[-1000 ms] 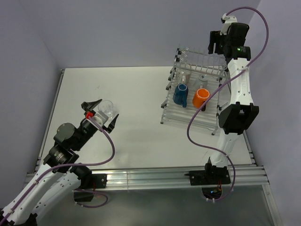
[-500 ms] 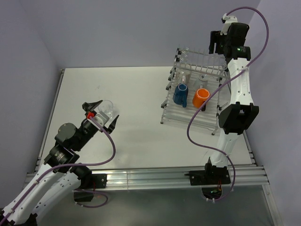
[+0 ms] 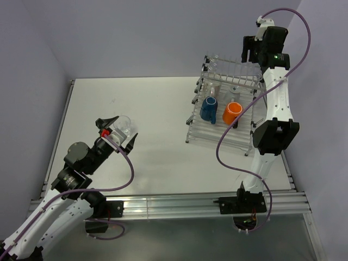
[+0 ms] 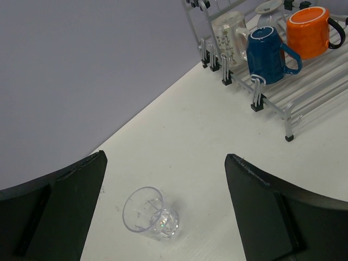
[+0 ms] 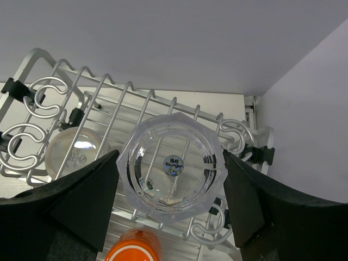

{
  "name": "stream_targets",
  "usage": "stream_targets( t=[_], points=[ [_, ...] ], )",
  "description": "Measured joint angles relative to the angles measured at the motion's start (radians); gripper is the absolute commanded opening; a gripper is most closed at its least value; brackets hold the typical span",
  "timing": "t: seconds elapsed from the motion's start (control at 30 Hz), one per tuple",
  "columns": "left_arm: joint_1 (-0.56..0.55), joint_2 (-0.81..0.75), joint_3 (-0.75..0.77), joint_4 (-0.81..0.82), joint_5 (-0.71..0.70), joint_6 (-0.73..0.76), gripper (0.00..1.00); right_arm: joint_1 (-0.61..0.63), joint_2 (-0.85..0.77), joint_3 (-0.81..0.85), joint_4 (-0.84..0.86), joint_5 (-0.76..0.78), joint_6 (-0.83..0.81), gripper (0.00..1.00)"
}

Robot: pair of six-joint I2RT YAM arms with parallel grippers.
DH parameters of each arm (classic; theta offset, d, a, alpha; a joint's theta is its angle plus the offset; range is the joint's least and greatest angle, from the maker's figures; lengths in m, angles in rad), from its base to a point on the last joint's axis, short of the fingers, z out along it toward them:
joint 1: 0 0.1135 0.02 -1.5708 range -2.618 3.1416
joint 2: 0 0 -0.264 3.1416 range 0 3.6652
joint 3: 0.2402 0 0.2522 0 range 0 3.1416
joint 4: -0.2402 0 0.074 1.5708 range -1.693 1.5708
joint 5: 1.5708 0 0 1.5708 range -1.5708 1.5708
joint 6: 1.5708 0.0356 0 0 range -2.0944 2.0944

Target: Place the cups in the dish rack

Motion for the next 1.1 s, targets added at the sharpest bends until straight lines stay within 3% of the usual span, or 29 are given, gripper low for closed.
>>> stream_targets(
  t=[0.67,1.1],
  points=[
    [0.000,0.039,0.000,-0.001,0.000,0.000,0.99,0.000,0.016,0.000,-0.003,0.000,0.001,0.37],
    [0.000,0.056,0.000,-0.001,0.000,0.000,0.99,0.000,0.016,0.000,-0.003,0.007,0.001,0.54]
  ],
)
